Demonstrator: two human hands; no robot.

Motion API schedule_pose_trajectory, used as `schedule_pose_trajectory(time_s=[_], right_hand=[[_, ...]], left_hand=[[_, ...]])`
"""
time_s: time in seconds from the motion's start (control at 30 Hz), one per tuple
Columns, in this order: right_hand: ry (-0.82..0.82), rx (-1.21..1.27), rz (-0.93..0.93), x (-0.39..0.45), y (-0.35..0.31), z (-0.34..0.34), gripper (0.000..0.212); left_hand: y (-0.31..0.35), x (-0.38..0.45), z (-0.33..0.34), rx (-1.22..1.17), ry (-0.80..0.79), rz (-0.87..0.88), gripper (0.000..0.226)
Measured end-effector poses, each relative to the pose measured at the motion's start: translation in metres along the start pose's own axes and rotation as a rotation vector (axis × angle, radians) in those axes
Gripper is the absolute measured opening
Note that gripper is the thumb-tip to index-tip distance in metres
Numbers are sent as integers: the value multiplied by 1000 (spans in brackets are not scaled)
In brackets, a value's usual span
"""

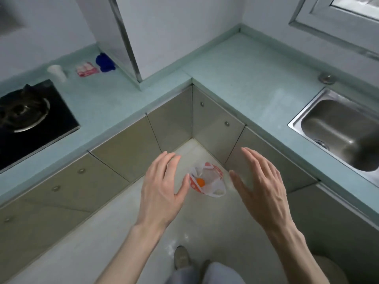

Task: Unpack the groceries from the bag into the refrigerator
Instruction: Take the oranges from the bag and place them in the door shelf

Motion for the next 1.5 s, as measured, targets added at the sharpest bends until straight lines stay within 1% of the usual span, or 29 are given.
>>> schedule_pose_trajectory(time_s=[0.17, 0.27, 0.37, 0.47, 0.63, 0.87, 0.93, 1.03, 1.17, 1.3, 1.4, 1.47, 1.5], right_hand=[[-47, 6, 25, 10, 18, 53, 59], [-81, 4, 32, 16, 41, 92, 56], [-130, 1, 50, 20, 71, 140, 54], [-182, -9, 72, 20, 104, 193, 56], [-238, -17, 69, 9, 158, 299, 58], [-258, -46, 77, -10, 230, 436, 57], [-255, -39, 89, -13, 248, 467, 56], [-254, -28, 88, -19, 276, 520, 56], [-280, -22, 84, -23, 307, 594, 61], [-257, -37, 48, -22, 334, 662, 65], [-252, -29, 61, -21, 352, 707, 67], [-233, -37, 62, -21, 361, 735, 65], [-218, -52, 61, -20, 364, 748, 60]], left_hand=[[-36, 12, 53, -14, -85, 27, 46], [-56, 19, 100, -36, -129, 30, 46], [-79, 23, 159, -65, -174, 35, 46], [-100, 21, 223, -75, -193, 30, 45], [-135, 5, 334, -95, -228, 1, 44], [-189, -32, 479, -95, -238, 6, 44], [-201, -39, 510, -97, -235, 17, 44], [-225, -50, 561, -100, -236, 57, 44], [-260, -55, 627, -92, -266, 105, 44], [-299, -54, 691, -74, -308, 205, 45], [-322, -54, 732, -54, -343, 299, 45], [-336, -54, 753, -39, -371, 352, 43], [-342, -54, 763, -30, -387, 369, 42]])
Point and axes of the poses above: each hand's wrist, its own x-axis towards the middle knuckle, its own z-axis out of the palm, y = z × x, the point moved 1 cm from there along x, towards the middle knuckle, and after that the axes turned 6 degrees about z, right-handed, at the moved point
